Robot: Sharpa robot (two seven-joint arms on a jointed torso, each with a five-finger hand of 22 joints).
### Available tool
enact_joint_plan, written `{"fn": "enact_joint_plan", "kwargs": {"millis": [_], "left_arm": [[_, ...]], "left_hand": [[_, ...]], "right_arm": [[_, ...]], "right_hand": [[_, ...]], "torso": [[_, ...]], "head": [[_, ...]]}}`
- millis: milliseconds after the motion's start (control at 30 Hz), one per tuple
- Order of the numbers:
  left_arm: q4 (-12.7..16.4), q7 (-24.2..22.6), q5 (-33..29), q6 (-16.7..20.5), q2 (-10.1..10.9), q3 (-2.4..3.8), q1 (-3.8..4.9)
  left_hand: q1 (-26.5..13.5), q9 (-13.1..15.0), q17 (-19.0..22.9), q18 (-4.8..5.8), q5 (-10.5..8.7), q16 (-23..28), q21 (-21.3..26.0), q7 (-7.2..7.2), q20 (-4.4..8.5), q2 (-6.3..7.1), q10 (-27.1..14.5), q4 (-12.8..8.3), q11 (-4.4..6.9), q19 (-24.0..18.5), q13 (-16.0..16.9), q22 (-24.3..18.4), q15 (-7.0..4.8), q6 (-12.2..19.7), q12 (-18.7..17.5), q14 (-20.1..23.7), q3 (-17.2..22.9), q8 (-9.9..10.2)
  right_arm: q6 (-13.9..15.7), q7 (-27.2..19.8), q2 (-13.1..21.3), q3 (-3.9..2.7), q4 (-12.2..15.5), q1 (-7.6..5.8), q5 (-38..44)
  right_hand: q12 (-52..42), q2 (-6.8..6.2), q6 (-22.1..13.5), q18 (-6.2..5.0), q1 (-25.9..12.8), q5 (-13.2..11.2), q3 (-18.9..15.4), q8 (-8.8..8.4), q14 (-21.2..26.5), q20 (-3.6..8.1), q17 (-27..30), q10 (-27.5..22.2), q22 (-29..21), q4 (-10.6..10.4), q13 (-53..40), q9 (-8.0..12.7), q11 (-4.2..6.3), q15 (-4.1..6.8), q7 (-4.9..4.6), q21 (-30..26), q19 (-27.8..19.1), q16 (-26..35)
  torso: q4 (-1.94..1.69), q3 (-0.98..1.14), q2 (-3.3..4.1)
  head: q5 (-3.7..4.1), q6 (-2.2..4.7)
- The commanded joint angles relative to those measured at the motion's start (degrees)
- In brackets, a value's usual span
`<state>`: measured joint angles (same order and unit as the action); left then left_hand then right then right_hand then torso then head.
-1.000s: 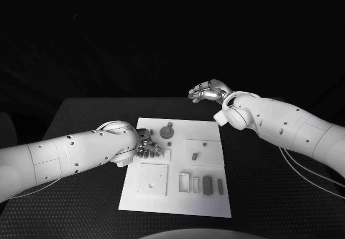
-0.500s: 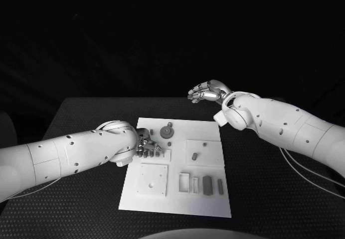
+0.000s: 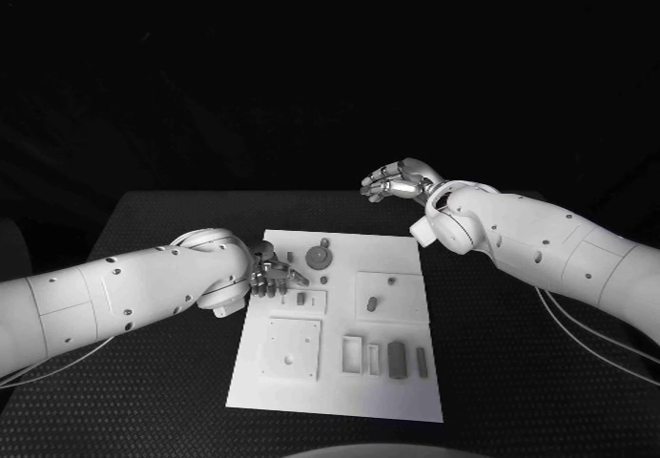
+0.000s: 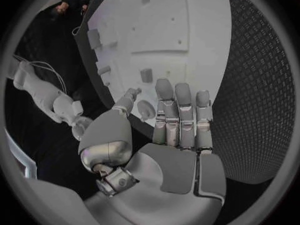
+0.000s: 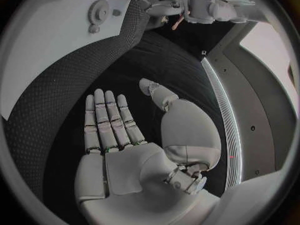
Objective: Assemble the parts on the task board
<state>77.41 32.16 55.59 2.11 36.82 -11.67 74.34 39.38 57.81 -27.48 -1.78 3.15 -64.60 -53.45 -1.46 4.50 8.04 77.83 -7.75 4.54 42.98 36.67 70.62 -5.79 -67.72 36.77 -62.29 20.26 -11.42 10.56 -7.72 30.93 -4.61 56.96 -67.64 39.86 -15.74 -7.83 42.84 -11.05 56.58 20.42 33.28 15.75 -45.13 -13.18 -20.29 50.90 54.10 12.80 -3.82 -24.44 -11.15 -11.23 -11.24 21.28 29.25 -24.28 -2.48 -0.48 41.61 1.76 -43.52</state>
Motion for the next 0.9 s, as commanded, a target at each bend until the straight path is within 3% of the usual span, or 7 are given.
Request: {"fn": "enact_joint_plan", "kwargs": {"millis": [33, 167, 267, 333, 533, 700, 900], "left_arm": [[-0.68, -0.31, -4.57, 1.63, 0.36, 0.78, 1.05], [-2.73, 0.06, -4.4, 1.79, 0.27, 1.02, 2.78], [-5.26, 0.51, -3.71, -0.33, -0.65, 1.12, 4.5], [-6.79, 0.56, -3.69, -1.19, -1.35, 1.11, 4.91], [-12.6, 0.13, -3.36, -3.67, -4.44, 1.11, 4.99], [-17.21, -0.39, -2.88, -5.43, -6.94, 1.04, 4.96], [-21.03, -0.69, -2.87, -8.31, -9.06, 0.84, 4.8]], "left_hand": [[0.33, -0.4, 0.16, -0.01, -0.37, 0.14, 0.43, -0.46, 6.51, 0.21, -0.9, -0.26, -0.39, -0.86, 0.14, -0.21, 0.22, 1.9, -0.13, 0.96, 0.07, 1.31], [0.57, -1.12, 0.29, 0.11, -0.34, 0.23, 0.54, -1.11, 6.34, -0.4, -1.59, -0.26, -0.91, -1.3, 0.21, -0.37, 0.44, 3.54, -0.19, 1.5, 0.3, 2.51], [4.18, -2.55, 0.88, 0.51, -0.03, 1.26, 0.9, -2.47, 5.7, -2.92, -3.51, -2.37, -2.2, -2.43, -0.24, -0.59, 1.23, 6.71, -1.23, 3.15, 1.65, 4.66], [4.45, -3.17, 1.05, 0.72, -0.03, 1.42, 1.03, -2.75, 5.33, -3.42, -3.77, -2.45, -2.45, -2.8, -0.37, -0.73, 1.63, 7.01, -1.42, 3.37, 1.75, 5.07], [4.58, -4.9, 1.53, 0.76, -0.01, 1.89, 1.29, -3.43, 4.75, -3.44, -4.47, -2.24, -3.08, -3.53, -0.78, -1.14, 2.21, 8.36, -1.97, 3.98, 1.75, 6.3], [4.19, -5.58, 1.68, 0.74, -0.04, 1.94, 1.31, -3.61, 4.55, -3.59, -4.59, -1.78, -3.26, -3.74, -0.89, -1.3, 2.37, 8.72, -2.05, 4.09, 1.6, 6.62], [3.72, -5.92, 1.74, 0.71, -0.05, 1.93, 1.33, -3.67, 4.49, -3.48, -4.63, -1.38, -3.31, -3.87, -0.92, -1.39, 2.42, 8.88, -2.06, 4.14, 1.39, 6.75]], "right_arm": [[-0.83, -0.33, -0.03, -0.01, -0.05, 0.05, 0.45], [-0.87, -0.33, 0.02, -0.01, -0.05, 0.05, 0.45], [-0.86, -0.3, -0.02, -0.01, -0.16, 0.05, 0.45], [-0.85, -0.3, -0.08, -0.01, -0.17, 0.05, 0.45], [-0.59, -0.36, -0.26, 0.0, -0.14, 0.06, 0.43], [-0.59, -0.74, -0.42, 0.0, -0.23, 0.06, 0.39], [-0.13, -1.27, -0.61, 0.0, -0.27, 0.06, 0.19]], "right_hand": [[0.29, 0.04, -0.39, 0.6, 0.39, 0.2, -0.46, 0.13, 0.48, 0.09, 0.06, 0.12, 0.1, 0.04, -0.03, 0.08, -0.23, 0.11, -0.95, -0.24, -0.35, 0.27], [0.31, 0.05, -0.39, 0.61, 0.38, 0.21, -0.47, 0.14, 0.49, 0.09, 0.07, 0.13, 0.1, 0.02, -0.03, 0.09, -0.23, 0.11, -0.96, -0.25, -0.35, 0.27], [0.32, 0.06, -0.39, 0.61, 0.37, 0.22, -0.48, 0.14, 0.49, 0.09, 0.08, 0.14, 0.11, 0.01, -0.03, 0.09, -0.23, 0.11, -0.96, -0.26, -0.35, 0.27], [0.33, 0.08, -0.39, 0.61, 0.37, 0.23, -0.48, 0.15, 0.5, 0.09, 0.08, 0.15, 0.12, 0.0, -0.03, 0.09, -0.23, 0.11, -0.96, -0.27, -0.35, 0.27], [0.37, 0.1, -0.41, 0.6, 0.44, 0.35, -0.46, 0.15, 0.52, 0.12, 0.1, 0.18, 0.15, 0.02, -0.04, 0.11, -0.24, 0.13, -0.97, -0.3, -0.36, 0.28], [0.44, 0.15, -0.47, 0.61, 0.44, 0.44, -0.46, 0.14, 0.53, 0.12, 0.13, 0.2, 0.19, -0.02, -0.04, 0.15, -0.27, 0.13, -0.98, -0.33, -0.34, 0.27], [0.45, 0.31, -0.26, 0.61, 0.39, 0.52, -0.54, 0.32, 0.59, 0.13, 0.19, 0.55, 0.35, -0.11, -0.1, 0.15, 0.06, 0.35, -0.75, -0.35, -0.25, 0.25]], "torso": [[-0.01, 0.09, 0.01], [-0.02, 0.08, 0.03], [-0.03, 0.08, 0.05], [0.01, 0.04, 0.07], [0.17, 0.05, 0.14], [-0.05, -0.11, 0.15], [0.13, -0.05, 0.19]], "head": [[-0.06, 0.44], [-0.13, 1.15], [-0.19, 1.47], [-0.35, 1.64], [-1.24, 2.51], [-1.19, 2.73], [-1.31, 2.83]]}}
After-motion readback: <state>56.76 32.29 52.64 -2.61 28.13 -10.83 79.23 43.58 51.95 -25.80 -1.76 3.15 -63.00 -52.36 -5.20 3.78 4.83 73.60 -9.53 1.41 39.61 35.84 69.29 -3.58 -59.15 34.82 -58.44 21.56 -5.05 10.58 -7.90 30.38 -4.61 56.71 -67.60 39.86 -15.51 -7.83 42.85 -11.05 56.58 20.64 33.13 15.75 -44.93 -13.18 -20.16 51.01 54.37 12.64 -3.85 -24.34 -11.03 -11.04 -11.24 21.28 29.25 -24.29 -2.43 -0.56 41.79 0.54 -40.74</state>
